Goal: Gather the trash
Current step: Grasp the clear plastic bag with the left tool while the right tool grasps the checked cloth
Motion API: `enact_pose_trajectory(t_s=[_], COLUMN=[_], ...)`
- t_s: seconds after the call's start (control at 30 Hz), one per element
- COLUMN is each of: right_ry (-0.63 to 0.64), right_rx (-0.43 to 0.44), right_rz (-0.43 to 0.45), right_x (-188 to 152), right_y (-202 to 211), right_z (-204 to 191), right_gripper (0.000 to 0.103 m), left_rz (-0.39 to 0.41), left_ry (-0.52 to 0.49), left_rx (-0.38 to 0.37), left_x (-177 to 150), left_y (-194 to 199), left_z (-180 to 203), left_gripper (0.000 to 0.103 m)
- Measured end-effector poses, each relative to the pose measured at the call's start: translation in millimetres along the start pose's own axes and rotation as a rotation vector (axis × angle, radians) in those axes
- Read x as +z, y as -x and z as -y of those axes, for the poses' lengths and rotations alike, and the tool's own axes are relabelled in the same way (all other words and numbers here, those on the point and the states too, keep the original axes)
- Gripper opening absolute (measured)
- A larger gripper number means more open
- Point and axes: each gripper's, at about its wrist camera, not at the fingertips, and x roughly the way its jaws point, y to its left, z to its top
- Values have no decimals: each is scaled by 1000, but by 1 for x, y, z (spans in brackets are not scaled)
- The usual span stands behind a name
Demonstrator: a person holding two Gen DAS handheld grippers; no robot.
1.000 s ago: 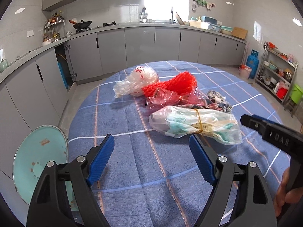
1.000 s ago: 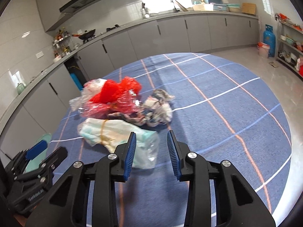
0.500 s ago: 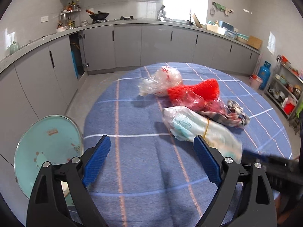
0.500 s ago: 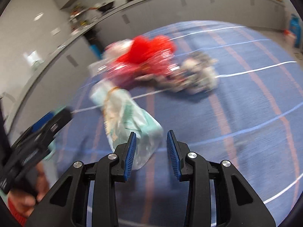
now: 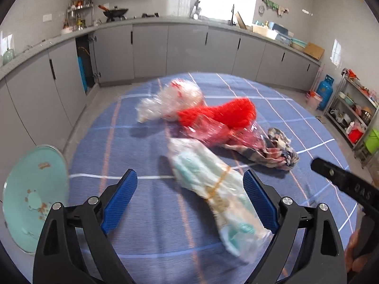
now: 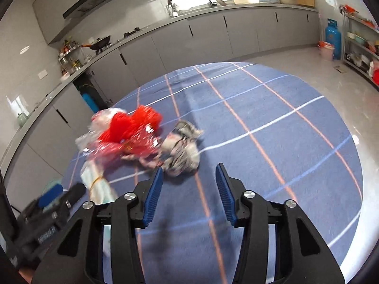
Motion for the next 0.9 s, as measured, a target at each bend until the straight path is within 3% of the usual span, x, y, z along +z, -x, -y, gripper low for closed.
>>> enact_pose_trajectory(t_s=[0.3, 0.4, 0.43, 0.57, 0.73, 0.9], right_ry=[23, 41, 39, 40, 8, -7], right_rx=[24, 26, 37, 45, 41, 33], right_rz=[-99, -142, -154, -153, -103, -30], right_x=[20, 17, 15, 6, -2, -6], right_y=[-48, -61, -63, -59, -32, 9], right_z=[-10, -15, -15, -14, -6, 2], right_gripper=[53, 51, 41, 35, 32, 32], left_rz=[-94, -120, -125, -122, -102, -80], left_ry=[40, 74, 79, 56, 38, 18], left_rx=[5, -26, -37, -104, -140, -149], left_x=[-6, -6, -6, -8, -11, -16], left_y=[-30, -35, -37, -35, -27, -5], left_z=[10, 5, 4, 11, 13, 6], left_gripper=[88, 76, 68, 38, 22, 21])
